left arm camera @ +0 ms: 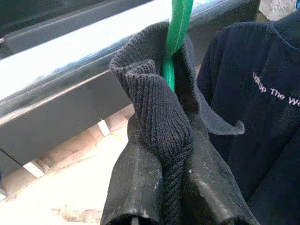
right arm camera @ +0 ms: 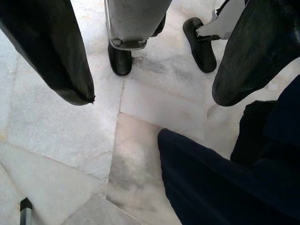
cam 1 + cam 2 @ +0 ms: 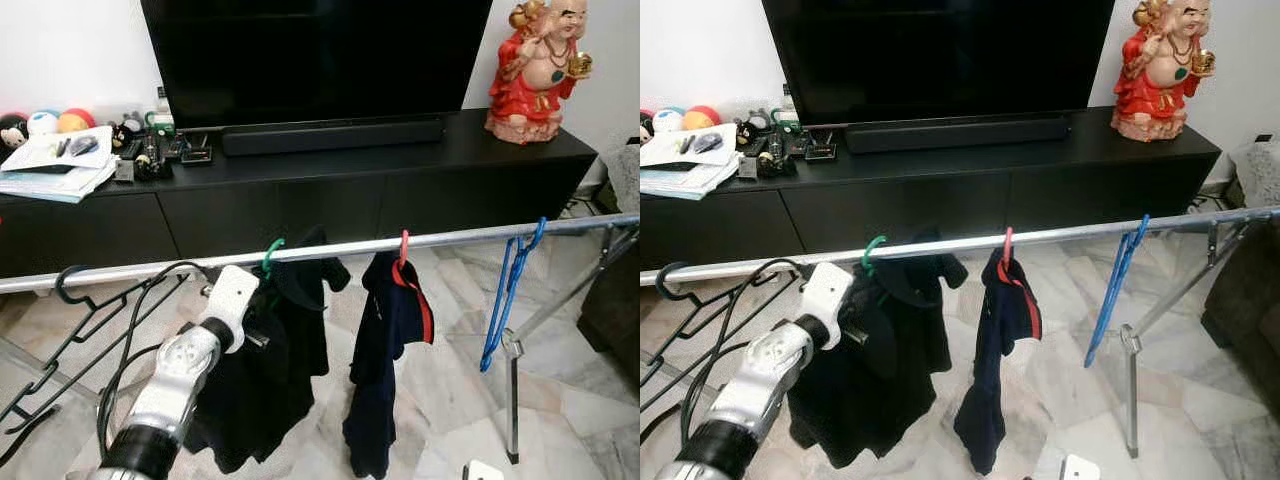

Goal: Hang hanger

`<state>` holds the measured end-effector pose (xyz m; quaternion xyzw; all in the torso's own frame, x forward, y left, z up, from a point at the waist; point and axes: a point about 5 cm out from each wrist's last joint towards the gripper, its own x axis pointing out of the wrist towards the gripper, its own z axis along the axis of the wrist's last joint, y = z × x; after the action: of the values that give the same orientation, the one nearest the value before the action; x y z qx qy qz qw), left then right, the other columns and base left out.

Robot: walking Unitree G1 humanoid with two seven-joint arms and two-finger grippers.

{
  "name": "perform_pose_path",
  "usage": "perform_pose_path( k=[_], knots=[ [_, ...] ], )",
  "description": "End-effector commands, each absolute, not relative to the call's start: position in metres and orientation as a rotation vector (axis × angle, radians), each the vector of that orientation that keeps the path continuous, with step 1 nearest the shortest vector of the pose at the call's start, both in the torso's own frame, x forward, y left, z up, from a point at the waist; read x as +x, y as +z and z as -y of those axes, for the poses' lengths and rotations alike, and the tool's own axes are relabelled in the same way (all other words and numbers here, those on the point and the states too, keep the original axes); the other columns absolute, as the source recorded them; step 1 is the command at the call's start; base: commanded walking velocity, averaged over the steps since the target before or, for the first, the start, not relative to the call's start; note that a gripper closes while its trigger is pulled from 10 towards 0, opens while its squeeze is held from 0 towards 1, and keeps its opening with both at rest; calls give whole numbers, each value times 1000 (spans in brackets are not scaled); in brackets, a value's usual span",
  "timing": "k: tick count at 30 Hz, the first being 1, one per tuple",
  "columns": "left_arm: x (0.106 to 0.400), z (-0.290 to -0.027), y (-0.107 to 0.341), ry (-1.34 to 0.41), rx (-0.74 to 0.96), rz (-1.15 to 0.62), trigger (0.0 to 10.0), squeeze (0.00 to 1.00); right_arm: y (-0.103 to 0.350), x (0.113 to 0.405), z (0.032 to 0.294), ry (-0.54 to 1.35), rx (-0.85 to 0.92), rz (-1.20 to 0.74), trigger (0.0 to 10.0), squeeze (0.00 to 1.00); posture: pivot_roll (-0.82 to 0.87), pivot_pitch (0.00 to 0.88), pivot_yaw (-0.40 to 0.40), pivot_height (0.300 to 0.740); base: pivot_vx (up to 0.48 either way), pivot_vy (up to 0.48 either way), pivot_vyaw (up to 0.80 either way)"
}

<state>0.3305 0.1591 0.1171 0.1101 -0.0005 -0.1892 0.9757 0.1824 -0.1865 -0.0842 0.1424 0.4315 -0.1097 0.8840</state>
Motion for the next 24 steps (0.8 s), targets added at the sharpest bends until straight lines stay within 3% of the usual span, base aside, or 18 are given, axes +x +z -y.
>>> perform_pose_path(
  k=[1, 24],
  knots=[
    [333, -165, 137, -345, 206, 91, 0, 0, -87, 177, 186, -228, 294, -921, 10000, 0, 70, 59, -3, 740, 0, 0, 0],
    [290, -175, 113, -369, 224, 30, 118, 0, -87, 177, 187, -226, 292, -923, 10000, 0, 68, 39, 12, 740, 0, 0, 0]
  ],
)
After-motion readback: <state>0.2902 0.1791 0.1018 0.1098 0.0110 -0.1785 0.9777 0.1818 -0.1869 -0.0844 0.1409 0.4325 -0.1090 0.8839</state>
